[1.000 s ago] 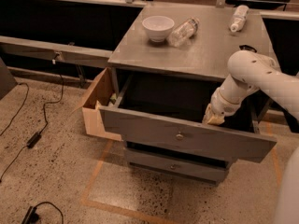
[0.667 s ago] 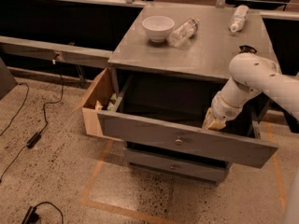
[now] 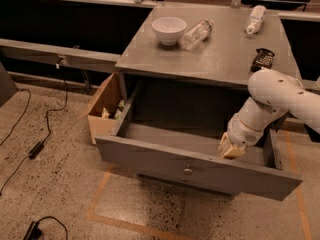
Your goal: Open top drawer
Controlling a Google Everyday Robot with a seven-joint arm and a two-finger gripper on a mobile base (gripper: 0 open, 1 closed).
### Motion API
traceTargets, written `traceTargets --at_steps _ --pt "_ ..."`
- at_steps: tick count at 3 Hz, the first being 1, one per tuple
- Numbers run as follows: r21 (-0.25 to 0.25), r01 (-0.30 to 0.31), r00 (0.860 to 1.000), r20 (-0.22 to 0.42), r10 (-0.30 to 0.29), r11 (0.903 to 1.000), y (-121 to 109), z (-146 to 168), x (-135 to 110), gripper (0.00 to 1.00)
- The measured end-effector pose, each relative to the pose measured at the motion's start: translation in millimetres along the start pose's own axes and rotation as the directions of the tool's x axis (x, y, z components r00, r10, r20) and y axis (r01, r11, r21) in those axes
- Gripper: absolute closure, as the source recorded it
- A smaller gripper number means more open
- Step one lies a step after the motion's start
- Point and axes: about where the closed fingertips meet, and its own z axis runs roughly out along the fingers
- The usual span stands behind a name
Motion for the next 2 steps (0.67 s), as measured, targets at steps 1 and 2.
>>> traceTargets --at_steps 1,2 --pt "-0.049 0.012 1.000 0.003 -0.012 0.9987 24.1 9.6 -5.9 1.00" --pt "-0.086 0.020 1.000 0.009 -0.019 0.9960 44.9 14.6 -11.9 1.00"
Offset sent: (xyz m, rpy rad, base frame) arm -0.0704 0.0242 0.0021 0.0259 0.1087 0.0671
